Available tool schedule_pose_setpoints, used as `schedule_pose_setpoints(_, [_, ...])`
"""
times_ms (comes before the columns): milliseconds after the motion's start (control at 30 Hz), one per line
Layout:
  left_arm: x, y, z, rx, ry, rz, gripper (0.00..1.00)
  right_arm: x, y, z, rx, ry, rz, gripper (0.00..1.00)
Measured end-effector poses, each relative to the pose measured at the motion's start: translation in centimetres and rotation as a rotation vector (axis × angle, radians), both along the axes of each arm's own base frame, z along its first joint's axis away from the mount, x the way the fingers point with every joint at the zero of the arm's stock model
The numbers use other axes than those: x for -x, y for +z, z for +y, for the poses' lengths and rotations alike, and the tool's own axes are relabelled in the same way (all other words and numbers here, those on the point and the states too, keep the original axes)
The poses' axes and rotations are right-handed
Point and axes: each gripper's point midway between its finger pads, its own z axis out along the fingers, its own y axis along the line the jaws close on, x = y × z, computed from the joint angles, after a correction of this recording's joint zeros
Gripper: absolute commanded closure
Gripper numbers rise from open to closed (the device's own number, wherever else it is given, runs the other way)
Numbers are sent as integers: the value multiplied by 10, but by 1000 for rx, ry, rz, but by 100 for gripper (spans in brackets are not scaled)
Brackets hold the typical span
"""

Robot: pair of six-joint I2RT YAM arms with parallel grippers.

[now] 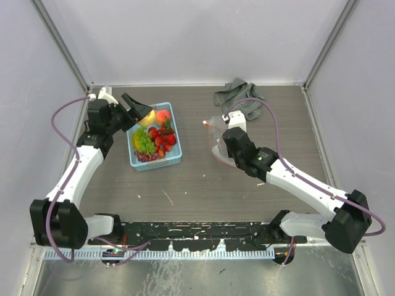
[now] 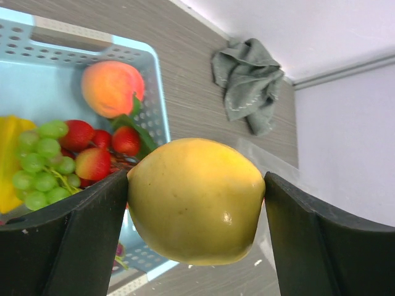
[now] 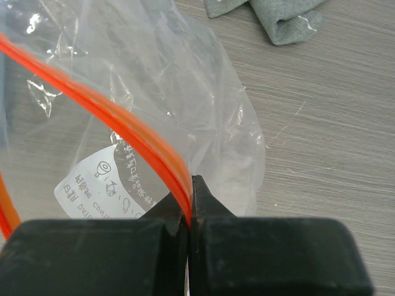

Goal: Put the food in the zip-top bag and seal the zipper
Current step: Pick up the fake fruit from the bin, then place the fake fruit in the zipper food storage bag.

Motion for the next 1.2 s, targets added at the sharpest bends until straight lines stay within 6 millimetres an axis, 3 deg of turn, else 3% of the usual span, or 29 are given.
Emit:
schedule_pose_setpoints(200, [31, 20, -25, 65, -73, -81, 36, 5, 6, 12, -55, 17, 19, 99])
schedule_pose_setpoints(500, [71, 40, -75, 144, -216, -157, 39, 8, -5, 22, -94, 16, 65, 99])
schedule_pose_setpoints(900, [129, 66, -151, 253, -410, -234, 39, 10, -11, 38, -163, 32, 113, 99])
schedule_pose_setpoints(1200, [147, 74, -186, 320, -473, -280, 39, 14, -12, 47, -210, 54, 137, 99])
